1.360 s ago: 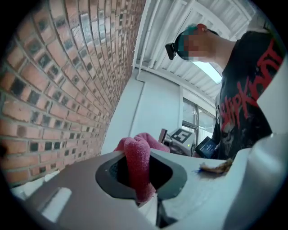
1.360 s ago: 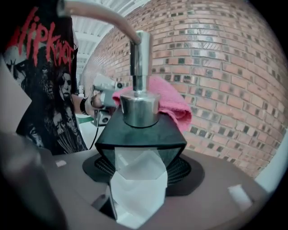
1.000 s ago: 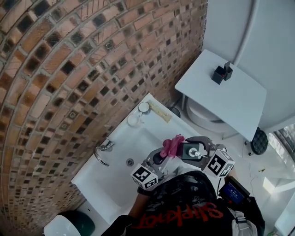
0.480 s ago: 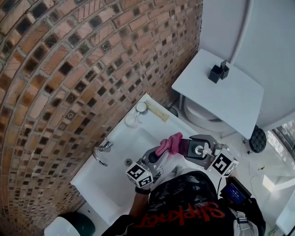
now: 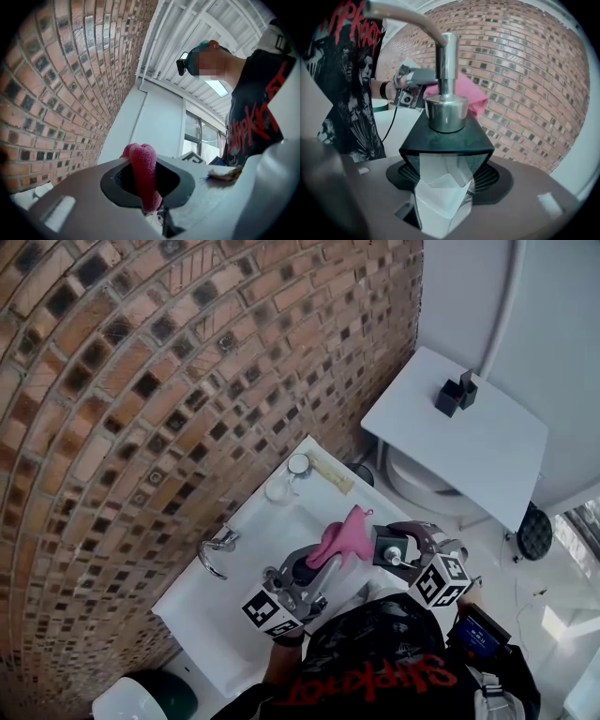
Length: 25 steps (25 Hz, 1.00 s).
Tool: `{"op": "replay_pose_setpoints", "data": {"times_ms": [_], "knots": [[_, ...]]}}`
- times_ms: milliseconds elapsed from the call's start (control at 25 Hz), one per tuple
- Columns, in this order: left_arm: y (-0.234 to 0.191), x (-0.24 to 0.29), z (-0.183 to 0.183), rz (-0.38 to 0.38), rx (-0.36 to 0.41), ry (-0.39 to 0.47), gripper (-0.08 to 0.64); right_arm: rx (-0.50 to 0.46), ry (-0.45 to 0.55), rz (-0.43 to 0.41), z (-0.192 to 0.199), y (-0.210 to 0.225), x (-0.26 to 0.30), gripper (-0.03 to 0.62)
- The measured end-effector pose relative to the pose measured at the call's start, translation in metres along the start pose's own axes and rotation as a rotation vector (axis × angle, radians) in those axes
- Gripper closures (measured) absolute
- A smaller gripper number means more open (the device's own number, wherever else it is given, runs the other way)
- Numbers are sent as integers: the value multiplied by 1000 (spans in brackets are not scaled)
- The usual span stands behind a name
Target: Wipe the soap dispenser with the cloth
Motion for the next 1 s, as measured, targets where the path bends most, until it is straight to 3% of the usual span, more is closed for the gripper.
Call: {"op": "replay_pose_setpoints", "data": {"times_ms": [120, 280, 360, 440, 600, 680, 920, 1000], "knots": [[7, 6, -22, 10, -10, 60, 515, -60, -31, -48, 4, -11, 10, 288], [10, 19, -53, 49, -90, 166, 515, -108, -30, -116, 0, -29, 22, 288], [13, 28, -50, 110, -85, 106, 516, -121, -20, -131, -5, -33, 24, 288], [16, 34, -34, 156, -80, -14, 517, -133, -13, -128, -10, -34, 23, 288], [23, 30, -1, 196, -42, -233, 515, -160, 7, -110, -24, -31, 13, 288], [24, 27, 9, 216, -11, -303, 515, -183, -1, -115, -30, -31, 8, 288], [15, 24, 14, 301, -83, -350, 515, -257, -63, -142, -33, -39, 5, 288], [12, 23, 16, 305, -140, -345, 515, -263, -68, -150, -35, -41, 3, 288]]}}
Point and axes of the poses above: the fingertips, and each gripper's own axes: x forward along the fingers, y to its right, z out of its underside, the point moved 7 cm from there along -x, backward along the fingers, and after that the axes turned 14 degrees about y, right-handed, at the moved point
